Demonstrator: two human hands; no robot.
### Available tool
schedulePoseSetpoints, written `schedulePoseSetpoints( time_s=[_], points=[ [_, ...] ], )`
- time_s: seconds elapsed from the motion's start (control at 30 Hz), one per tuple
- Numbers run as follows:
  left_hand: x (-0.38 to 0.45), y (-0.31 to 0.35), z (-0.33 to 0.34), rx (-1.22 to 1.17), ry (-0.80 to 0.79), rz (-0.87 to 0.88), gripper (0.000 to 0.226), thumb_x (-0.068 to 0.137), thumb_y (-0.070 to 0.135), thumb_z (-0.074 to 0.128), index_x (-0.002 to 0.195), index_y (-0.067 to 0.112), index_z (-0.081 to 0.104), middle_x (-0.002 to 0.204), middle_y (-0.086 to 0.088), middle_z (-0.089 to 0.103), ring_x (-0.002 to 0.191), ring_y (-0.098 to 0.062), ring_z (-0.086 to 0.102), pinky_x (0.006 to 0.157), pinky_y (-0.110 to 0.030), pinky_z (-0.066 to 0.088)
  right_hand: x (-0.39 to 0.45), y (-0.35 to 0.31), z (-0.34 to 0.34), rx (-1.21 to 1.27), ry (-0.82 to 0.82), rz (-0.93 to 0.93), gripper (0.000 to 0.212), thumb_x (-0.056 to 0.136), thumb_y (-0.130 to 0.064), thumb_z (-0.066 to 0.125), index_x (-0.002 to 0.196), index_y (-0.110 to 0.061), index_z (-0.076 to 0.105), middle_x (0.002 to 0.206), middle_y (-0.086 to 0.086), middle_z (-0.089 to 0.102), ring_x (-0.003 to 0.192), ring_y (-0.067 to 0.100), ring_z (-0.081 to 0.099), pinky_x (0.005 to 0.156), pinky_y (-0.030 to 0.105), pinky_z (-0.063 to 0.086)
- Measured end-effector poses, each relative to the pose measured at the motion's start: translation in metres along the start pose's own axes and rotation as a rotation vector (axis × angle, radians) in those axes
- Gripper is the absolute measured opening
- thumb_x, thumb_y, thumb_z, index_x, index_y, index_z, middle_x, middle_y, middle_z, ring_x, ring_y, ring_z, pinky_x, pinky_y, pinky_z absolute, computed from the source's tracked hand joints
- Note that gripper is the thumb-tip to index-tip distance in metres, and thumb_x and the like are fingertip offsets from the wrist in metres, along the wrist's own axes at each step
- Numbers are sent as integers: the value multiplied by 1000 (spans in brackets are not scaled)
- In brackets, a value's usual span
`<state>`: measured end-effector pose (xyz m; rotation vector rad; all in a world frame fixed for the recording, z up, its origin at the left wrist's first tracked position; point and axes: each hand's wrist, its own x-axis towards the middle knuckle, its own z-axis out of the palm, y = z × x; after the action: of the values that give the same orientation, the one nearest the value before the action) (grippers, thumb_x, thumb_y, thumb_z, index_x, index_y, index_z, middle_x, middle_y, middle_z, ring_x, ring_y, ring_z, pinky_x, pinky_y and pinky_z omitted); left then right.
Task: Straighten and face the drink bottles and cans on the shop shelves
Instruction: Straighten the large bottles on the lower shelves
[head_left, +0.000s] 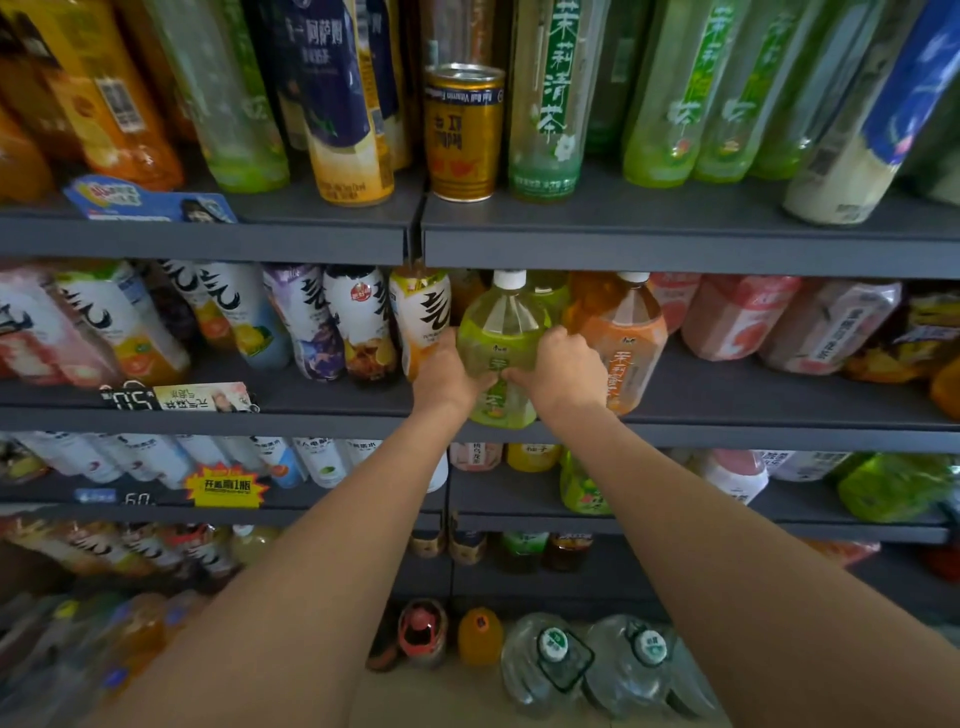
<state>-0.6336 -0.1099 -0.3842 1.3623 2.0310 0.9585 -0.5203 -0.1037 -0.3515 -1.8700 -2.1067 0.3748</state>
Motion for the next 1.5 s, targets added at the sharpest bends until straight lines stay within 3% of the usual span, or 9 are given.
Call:
schedulePoseSetpoints(
  time_s=[0.2,0.57,1.0,1.2,1.5],
  points=[
    [-5,-14,10,-146,-159,-94,71,85,23,66,142,17,25,138,-7,48,127,-26,46,105,-39,40,-9,9,18,53,-27,54,57,88,-49,55,115,0,49,114,15,61,108,33,60,83,39,50],
    [-15,-3,31,-76,-32,-99,71,85,27,65,143,19,25,135,-9,52,125,-30,49,100,-35,40,-3,25,13,89,-8,30,46,89,-41,58,108,1,54,107,18,64,101,35,62,77,38,50],
    [-19,-8,32,-23,-76,-42,73,88,21,62,147,21,18,134,-11,53,124,-30,50,102,-37,42,-10,33,18,133,34,53,50,92,-43,52,119,-2,45,114,18,60,109,36,57,81,39,46],
    [-21,-6,37,-23,-76,-35,76,88,22,62,148,24,16,133,-10,54,123,-30,51,100,-38,43,-10,39,18,128,55,48,50,92,-44,52,117,-1,45,109,16,63,104,34,60,70,32,40],
    [-15,-1,42,10,-70,-82,77,88,24,62,147,20,13,137,-11,50,126,-31,47,101,-38,38,-8,45,25,74,-12,129,48,92,-43,52,114,-1,53,112,16,60,106,34,59,76,35,45]
  ],
)
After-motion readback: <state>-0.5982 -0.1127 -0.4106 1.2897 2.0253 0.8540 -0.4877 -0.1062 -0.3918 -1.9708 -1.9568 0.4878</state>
